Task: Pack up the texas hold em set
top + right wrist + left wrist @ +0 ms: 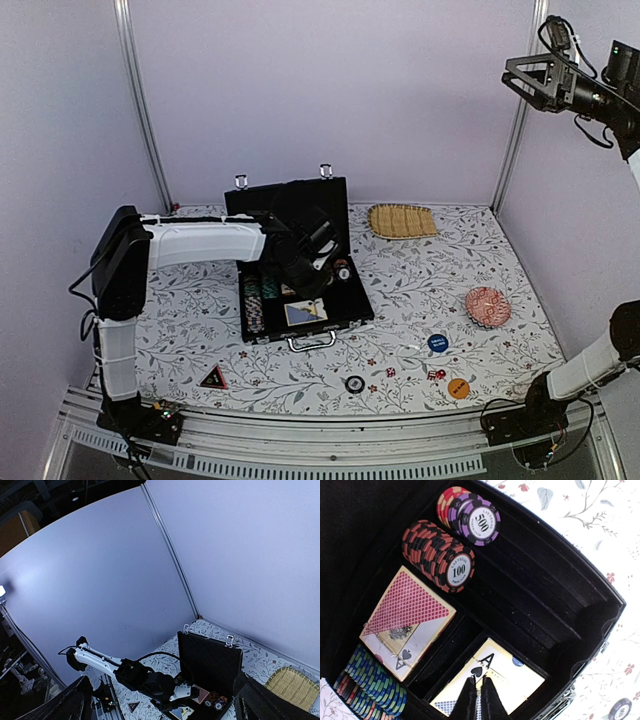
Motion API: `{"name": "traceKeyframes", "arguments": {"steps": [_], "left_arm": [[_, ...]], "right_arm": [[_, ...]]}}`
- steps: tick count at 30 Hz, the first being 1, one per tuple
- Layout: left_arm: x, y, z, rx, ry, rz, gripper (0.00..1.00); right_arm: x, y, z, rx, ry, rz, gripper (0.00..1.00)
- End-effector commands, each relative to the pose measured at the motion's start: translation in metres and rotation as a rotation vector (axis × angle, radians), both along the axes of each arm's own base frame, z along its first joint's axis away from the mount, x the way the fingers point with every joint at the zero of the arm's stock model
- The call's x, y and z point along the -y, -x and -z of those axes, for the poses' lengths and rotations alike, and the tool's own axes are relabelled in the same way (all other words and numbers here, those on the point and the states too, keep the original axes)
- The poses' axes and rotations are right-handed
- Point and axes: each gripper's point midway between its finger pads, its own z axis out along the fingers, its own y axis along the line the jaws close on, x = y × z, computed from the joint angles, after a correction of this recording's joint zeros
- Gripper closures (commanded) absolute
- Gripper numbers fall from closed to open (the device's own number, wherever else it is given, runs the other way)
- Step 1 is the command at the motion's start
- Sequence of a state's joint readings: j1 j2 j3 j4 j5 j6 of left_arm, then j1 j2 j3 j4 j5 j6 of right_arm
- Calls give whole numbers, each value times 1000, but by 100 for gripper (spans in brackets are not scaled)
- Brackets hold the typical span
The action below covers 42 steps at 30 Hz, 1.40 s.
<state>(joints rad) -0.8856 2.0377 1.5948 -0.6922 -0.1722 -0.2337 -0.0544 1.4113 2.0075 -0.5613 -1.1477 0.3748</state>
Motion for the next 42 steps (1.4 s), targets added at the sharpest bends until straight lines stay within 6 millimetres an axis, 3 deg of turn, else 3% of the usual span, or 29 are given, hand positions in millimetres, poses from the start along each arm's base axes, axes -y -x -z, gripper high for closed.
{"name": "traceKeyframes", "arguments": {"steps": [1,5,7,18,23,25,26,27,28,32,37,40,42], "left_arm": [[-7,-5,-20,50,13,-19,92],[-9,-6,-19,65,9,-20,92],[-9,-6,-33,91,39,-18,90],[-8,-12,-47,130,48,-11,88],[0,-12,-64,160,100,13,78],[6,-11,-73,177,130,34,63],[10,-9,-79,188,149,49,49],[14,-6,-86,207,171,71,18],[19,-4,-94,234,191,91,4],[30,2,-112,284,226,151,3],[49,6,-107,316,215,187,3],[76,24,-112,345,235,261,3],[91,32,-123,406,257,278,3]], "right_arm": [[2,10,-5,-14,-31,-39,1],[3,9,-7,-5,-37,-31,1],[4,4,-7,-4,-38,-27,1],[6,6,-11,4,-40,-45,1],[11,4,-2,-3,-33,-26,1],[18,-6,19,-47,-32,0,1],[20,-12,33,-62,-24,27,1],[23,-19,50,-74,-8,57,1],[28,-27,71,-51,40,98,1],[46,-54,136,-21,257,269,1],[41,-42,210,2,372,198,1],[37,-35,252,-16,431,169,1],[39,-33,265,-22,462,187,1]]}}
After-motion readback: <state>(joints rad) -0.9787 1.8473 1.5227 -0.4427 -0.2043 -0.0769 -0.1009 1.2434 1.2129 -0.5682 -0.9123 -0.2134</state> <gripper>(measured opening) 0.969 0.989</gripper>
